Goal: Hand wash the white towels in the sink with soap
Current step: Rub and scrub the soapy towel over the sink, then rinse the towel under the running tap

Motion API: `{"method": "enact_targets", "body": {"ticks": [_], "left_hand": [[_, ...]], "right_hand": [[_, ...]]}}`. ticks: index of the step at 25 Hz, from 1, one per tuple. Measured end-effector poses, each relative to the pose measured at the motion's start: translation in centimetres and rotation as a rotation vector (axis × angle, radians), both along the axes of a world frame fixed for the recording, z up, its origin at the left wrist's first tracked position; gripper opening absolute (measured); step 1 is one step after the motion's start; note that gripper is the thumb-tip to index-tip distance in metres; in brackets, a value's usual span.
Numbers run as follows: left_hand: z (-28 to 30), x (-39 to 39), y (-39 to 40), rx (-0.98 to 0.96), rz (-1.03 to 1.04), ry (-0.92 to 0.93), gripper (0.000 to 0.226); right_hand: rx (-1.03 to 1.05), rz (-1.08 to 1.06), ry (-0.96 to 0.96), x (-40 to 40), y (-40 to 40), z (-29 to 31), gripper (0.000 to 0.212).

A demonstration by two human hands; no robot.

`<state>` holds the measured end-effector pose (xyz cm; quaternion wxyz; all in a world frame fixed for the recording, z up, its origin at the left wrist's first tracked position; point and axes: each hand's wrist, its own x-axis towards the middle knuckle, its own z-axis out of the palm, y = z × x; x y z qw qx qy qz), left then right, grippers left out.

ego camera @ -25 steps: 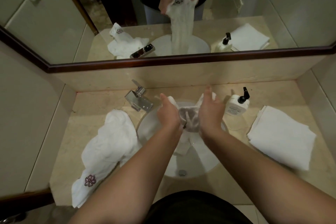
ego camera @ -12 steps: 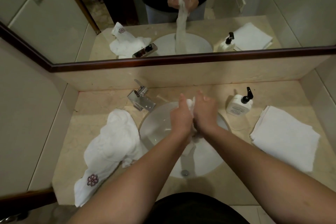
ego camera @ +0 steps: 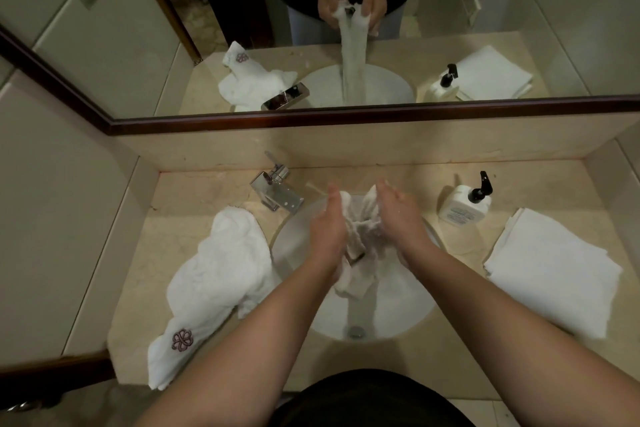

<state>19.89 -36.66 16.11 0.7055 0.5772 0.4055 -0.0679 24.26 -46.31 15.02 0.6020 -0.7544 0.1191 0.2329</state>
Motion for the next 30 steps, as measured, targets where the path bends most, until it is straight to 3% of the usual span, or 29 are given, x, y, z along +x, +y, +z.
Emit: {"method": "enact_targets", "body": {"ticks": [2, 6, 9, 15, 21, 25, 30], "left_hand": [[-0.8, -0.6, 1.7, 0.007, -0.002, -0.004, 0.042], [-1.9, -2.3, 4.2, 0.029, -0.045, -0.061, 0.038], [-2.0, -3.3, 6.6, 0.06, -0.089, -0.125, 0.02], [-3.5, -4.2, 11.8, 0.12, -0.138, -0.177, 0.033], [-5.7, -3.7, 16.9, 0.132, -0.077, -0.044, 0.034], [-6.8, -2.8, 19.4, 0.139, -0.168, -0.022, 0.033], [-8.3, -1.1, 21.9, 0.101, -0.247, 0.02, 0.03]], "right_hand": [[-0.027, 0.009, 0.033, -0.1, 0.2, -0.1, 0.053], [-0.102, 0.153, -0.028, 0.3, 1.3, -0.1, 0.034], [-0.025, 0.251, 0.013, -0.1, 3.3, -0.1, 0.025], [0.148, 0.27, 0.154, -0.3, 8.4, -0.6, 0.018], [-0.217, 0.257, 0.026, 1.7, 12.9, -3.5, 0.047], [-0.276, 0.213, 0.005, 4.3, 17.6, -5.5, 0.046], [-0.455, 0.171, -0.161, 7.9, 23.1, -7.7, 0.046]]}}
